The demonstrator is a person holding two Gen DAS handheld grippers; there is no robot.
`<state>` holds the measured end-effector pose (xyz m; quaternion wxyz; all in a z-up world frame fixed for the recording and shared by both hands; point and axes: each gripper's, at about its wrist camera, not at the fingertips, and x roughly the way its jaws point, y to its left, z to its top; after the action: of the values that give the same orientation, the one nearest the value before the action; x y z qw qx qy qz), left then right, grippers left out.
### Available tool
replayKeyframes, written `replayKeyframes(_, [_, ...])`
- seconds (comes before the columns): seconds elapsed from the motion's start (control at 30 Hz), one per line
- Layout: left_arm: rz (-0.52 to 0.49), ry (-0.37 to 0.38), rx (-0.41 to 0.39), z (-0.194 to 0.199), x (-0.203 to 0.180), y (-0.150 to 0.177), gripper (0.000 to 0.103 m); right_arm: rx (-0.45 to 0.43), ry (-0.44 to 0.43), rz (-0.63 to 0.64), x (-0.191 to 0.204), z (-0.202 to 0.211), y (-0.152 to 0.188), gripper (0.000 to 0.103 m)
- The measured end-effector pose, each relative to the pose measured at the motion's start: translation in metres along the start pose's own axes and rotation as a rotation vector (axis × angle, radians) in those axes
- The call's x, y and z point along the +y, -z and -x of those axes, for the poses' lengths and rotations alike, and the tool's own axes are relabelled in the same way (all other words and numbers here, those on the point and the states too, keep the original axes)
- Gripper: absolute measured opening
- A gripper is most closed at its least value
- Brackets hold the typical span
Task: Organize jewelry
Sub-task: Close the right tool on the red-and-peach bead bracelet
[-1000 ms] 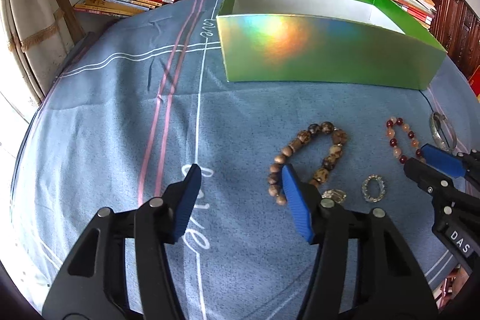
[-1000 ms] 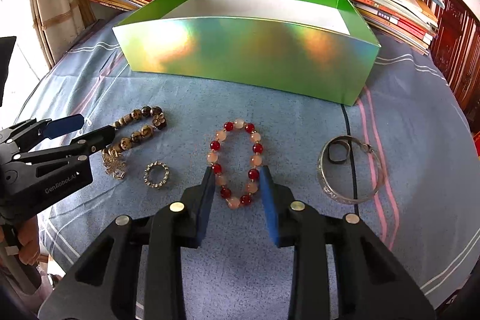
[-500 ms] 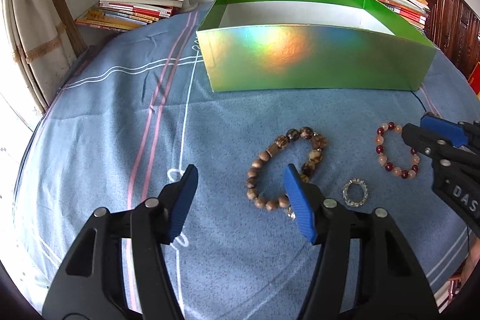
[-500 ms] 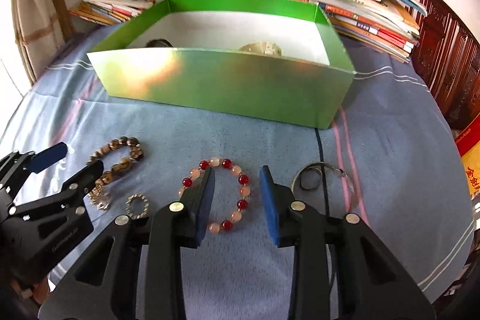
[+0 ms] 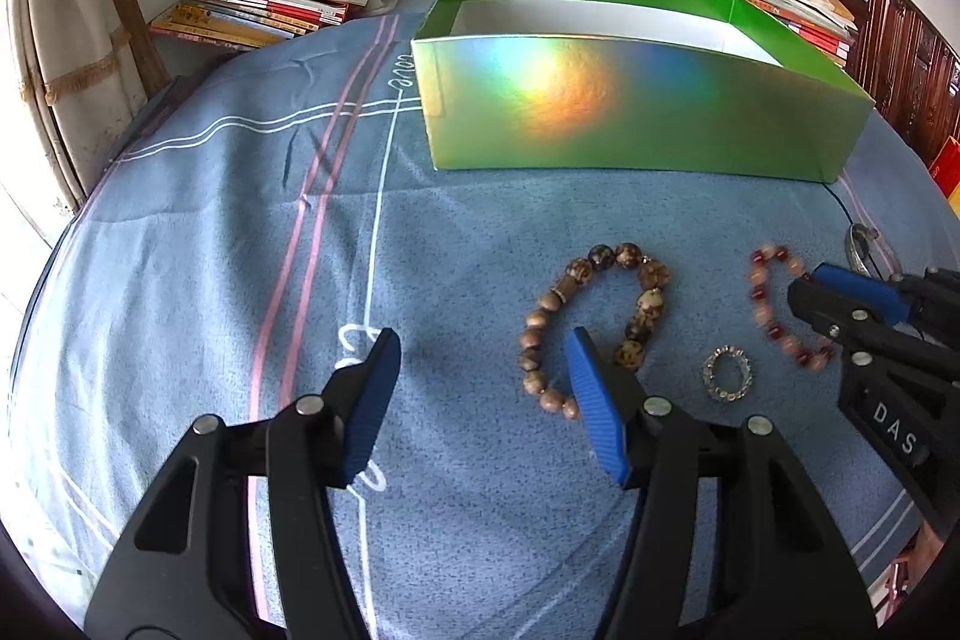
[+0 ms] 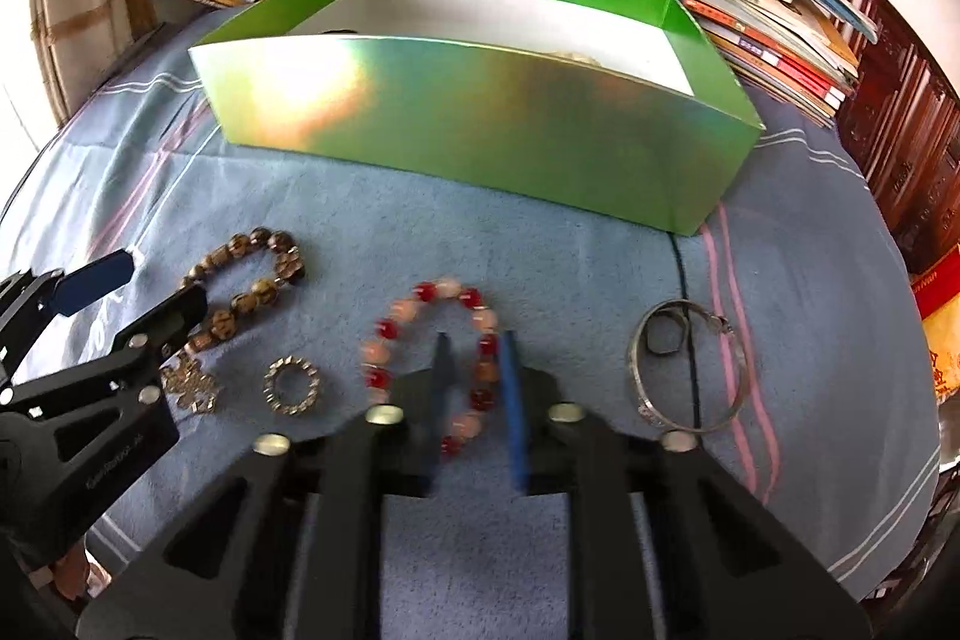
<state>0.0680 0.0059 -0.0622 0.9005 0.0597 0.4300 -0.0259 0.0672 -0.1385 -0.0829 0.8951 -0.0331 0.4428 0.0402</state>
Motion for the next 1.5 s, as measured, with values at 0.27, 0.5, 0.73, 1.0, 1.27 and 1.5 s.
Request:
replayKeyframes(0.27, [-0.006, -0.014, 0.002, 0.002, -0.003, -0.001, 0.053, -0.006, -0.011, -0.007, -0.003, 0.003, 0.004, 0.01])
replayKeyframes(0.5, [-0.008, -0.03, 0.001, 0.002, -0.007, 0.0, 0.053, -0.008, -0.004, -0.035, -0.014, 0.005, 0.006, 0.01])
replayKeyframes(0.73, [-0.011, -0.034, -0.002, 0.001, -0.007, 0.0, 0.053, -0.01, 0.005, -0.049, -0.019, 0.005, 0.007, 0.01])
replayKeyframes(1.0, [-0.003, -0.031, -0.003, 0.0, -0.005, 0.001, 0.058, -0.016, 0.022, -0.042, -0.014, 0.006, 0.006, 0.013])
replayKeyframes(1.27, [0.013, -0.005, 0.013, -0.005, 0.001, 0.0, 0.059, -0.015, 0.01, -0.036, -0.014, 0.007, 0.008, 0.013])
replayKeyframes(1.5, [0.015, -0.014, 0.025, -0.006, 0.0, -0.003, 0.059, -0.021, -0.001, -0.056, -0.021, 0.008, 0.01, 0.022])
